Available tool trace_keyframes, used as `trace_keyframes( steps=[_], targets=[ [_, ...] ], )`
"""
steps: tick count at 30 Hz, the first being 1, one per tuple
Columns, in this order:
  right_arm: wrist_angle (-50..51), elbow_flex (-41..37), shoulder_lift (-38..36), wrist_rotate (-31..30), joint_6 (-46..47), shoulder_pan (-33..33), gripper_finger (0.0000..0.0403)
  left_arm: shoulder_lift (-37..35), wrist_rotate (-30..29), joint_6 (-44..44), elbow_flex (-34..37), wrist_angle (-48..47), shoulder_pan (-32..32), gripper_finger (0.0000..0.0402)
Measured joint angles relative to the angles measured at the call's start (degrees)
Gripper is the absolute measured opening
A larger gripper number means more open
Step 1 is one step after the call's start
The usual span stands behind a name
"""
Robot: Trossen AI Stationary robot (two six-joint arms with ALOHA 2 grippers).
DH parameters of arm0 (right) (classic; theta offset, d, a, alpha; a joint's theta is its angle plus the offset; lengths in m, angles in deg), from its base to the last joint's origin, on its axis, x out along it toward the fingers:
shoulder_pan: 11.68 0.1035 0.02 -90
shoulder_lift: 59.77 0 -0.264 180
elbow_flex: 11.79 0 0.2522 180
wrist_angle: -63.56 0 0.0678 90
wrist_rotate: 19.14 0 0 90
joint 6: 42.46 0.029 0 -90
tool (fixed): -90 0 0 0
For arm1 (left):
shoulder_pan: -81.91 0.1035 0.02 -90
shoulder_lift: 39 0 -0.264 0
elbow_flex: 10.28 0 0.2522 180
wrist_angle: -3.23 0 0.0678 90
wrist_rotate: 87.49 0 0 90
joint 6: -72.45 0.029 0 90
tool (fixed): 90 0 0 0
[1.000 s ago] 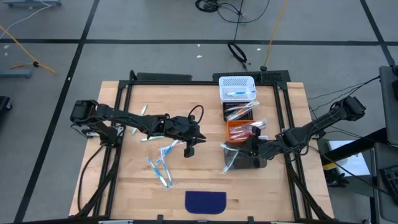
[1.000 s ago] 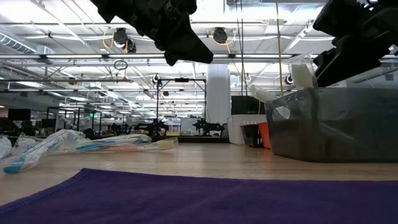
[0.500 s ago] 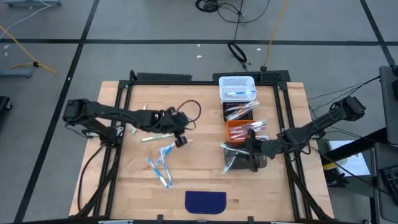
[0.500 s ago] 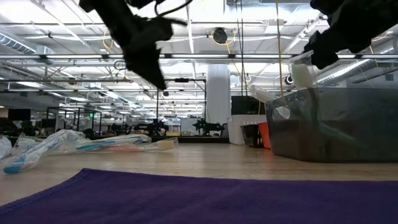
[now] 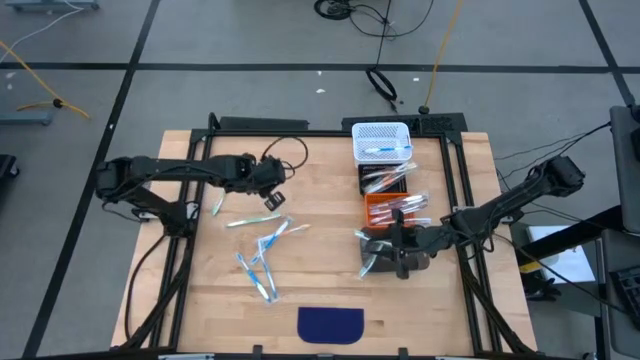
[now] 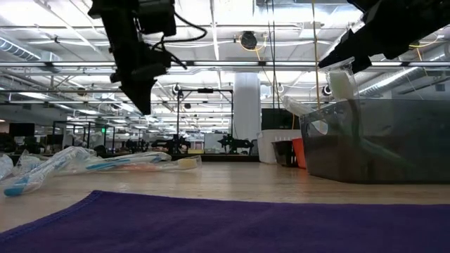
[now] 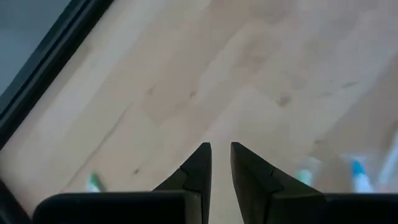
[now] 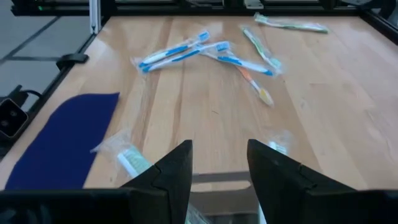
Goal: Pick & Place Toothbrushes
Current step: Put the green toothbrush into the transparent black bin
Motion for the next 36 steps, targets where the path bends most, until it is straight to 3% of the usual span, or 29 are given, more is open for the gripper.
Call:
trace_keyframes(
  steps=[15, 29, 36],
  targets=[
    [-2.85, 0.04, 2.35, 0.0, -1.06, 0.0, 0.0147, -3.08, 1.7, -5.5, 12.86, -2.32, 14.15, 0.0063],
    [-3.34, 0.04, 2.35, -0.08, -1.07, 0.0, 0.0145, -3.63, 1.8, -4.17, 18.42, -3.85, 21.46, 0.0064],
    [-3.34, 0.04, 2.35, -0.09, -1.08, 0.0, 0.0144, -3.65, 1.93, -4.93, 20.66, -3.8, 23.94, 0.0118]
  ],
)
